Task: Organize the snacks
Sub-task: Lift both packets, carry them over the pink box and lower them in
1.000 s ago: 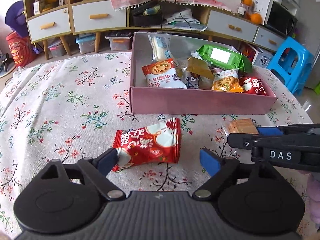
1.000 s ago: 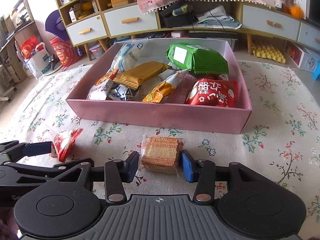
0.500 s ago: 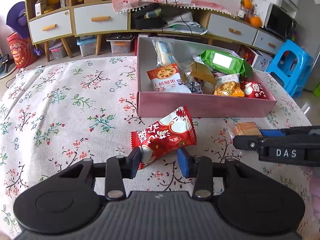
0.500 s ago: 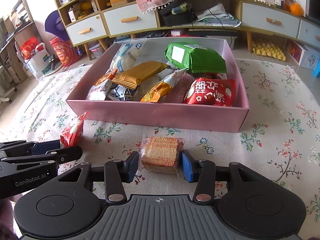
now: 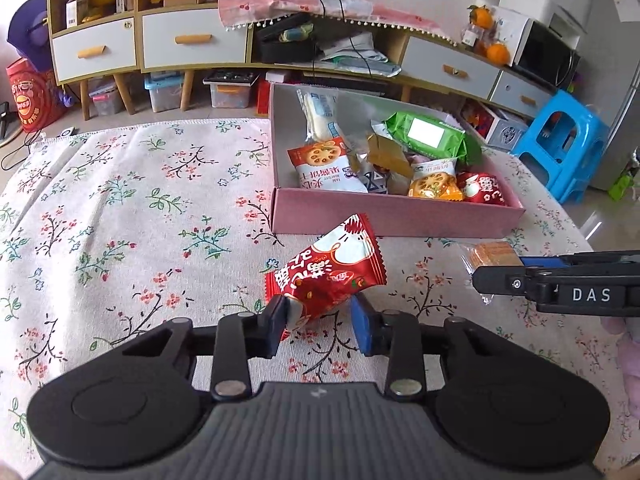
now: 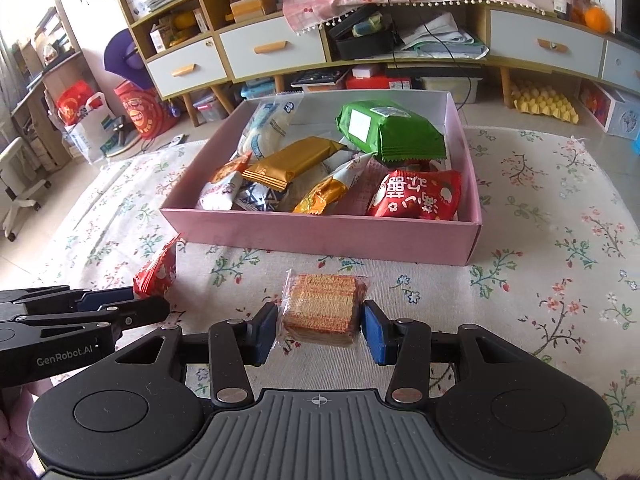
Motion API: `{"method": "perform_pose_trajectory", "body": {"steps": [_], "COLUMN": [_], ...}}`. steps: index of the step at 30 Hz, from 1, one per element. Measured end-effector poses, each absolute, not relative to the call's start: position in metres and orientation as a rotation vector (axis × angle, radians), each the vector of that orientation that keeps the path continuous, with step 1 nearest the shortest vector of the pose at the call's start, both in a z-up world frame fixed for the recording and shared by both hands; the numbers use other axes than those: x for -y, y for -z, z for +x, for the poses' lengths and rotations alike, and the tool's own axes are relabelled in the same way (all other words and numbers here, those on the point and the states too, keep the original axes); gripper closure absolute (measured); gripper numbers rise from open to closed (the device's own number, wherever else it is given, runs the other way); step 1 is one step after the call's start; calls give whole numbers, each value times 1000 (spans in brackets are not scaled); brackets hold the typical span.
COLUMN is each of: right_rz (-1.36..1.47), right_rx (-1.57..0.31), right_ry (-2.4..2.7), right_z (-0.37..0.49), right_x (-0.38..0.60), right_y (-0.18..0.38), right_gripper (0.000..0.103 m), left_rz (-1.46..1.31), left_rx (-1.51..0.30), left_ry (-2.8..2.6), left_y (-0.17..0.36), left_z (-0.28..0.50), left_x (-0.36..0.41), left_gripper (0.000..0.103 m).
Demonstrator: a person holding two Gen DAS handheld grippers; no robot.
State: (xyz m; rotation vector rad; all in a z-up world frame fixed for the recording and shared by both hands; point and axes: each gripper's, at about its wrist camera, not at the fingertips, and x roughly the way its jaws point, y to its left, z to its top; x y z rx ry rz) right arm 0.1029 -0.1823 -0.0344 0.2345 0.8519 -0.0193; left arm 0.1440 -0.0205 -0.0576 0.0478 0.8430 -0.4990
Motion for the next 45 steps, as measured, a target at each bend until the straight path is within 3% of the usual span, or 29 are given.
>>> {"method": "perform_pose_trajectory", "body": {"steps": [13,16,17,24,25,27,29,33,35,42,45], "right_rz": [371,419,419,443,452,458,444,461,452,460,469], "right_rx": [-806,-802,-798,-758,-756,-775,-779,-783,-781,-754,-743], "right_ry": [-8,10,21,89,86,63,69,52,47,47,47], "right_z": [101,110,113,134,133,136,136,136,134,141,145], "right_x": [193,199,201,221,223,226,227,226,224,225,227], "right_y": [8,4,2,5,8,12,12,13,11,8,9], "right_gripper": [59,59,59,59,59,59,59,59,58,58,58], "left_rz": [97,149,162,98,69,29,4,-41,-40,-4,9], "left_rx": [-765,-741,-737,-772,-798,-835,-875,-940,-961,-982,-977], "left_ry": [523,520,519,485,503,502,502,491,477,414,414], "left_y": [33,30,29,33,36,41,47,57,62,71,69], "left_z": [137,145,149,170,170,168,168,169,169,166,163], "left_x": [39,49,53,57,53,47,46,53,58,69,68], "left_gripper": [71,78,94,94,92,70,59,48,50,74,77]}}
